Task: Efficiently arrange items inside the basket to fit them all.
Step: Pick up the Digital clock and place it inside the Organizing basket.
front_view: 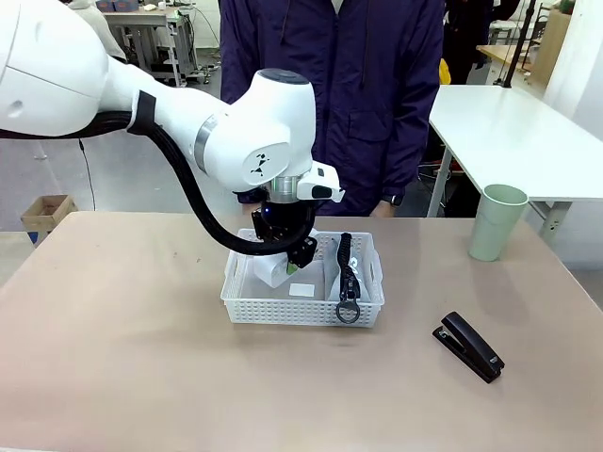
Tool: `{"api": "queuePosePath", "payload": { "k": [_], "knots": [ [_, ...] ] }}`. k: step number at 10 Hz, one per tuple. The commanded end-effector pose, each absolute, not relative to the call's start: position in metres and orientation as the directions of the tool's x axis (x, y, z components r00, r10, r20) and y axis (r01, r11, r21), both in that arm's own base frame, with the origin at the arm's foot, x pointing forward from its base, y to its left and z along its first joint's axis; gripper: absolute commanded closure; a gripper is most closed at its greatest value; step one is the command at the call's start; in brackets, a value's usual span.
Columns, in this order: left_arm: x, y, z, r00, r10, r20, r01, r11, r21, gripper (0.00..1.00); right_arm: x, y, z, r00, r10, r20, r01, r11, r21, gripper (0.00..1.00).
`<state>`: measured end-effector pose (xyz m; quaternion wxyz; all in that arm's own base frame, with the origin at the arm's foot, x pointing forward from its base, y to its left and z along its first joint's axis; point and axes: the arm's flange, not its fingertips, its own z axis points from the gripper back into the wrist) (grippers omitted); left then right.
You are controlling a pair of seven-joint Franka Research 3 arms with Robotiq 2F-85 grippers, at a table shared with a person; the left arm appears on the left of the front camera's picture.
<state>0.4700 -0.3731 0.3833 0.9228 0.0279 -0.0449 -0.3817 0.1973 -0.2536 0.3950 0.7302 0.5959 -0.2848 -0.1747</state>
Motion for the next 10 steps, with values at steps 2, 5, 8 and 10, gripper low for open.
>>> {"api": "queuePosePath", "payload": {
  "k": [2,5,8,10],
  "knots": [
    [0.476,-0.359,0.367,0.679,-0.728,0.095,0.726,0.685,0.065,0.49,0.200,-0.253,0.397,0.763,-0.602,0.236,-0.118,0.228,0.966,0.00],
    [0.486,-0.355,0.345,0.676,-0.729,0.107,0.731,0.682,0.023,0.49,0.200,-0.253,0.397,0.763,-0.602,0.236,-0.118,0.228,0.966,0.00],
    [0.493,-0.354,0.325,0.691,-0.723,0.020,0.722,0.691,0.022,0.49,0.200,-0.253,0.397,0.763,-0.602,0.236,-0.118,0.228,0.966,0.00],
    [0.494,-0.352,0.317,0.684,-0.730,-0.008,0.730,0.684,0.000,0.49,0.200,-0.253,0.397,0.763,-0.602,0.236,-0.118,0.228,0.966,0.00]
  ]
}}
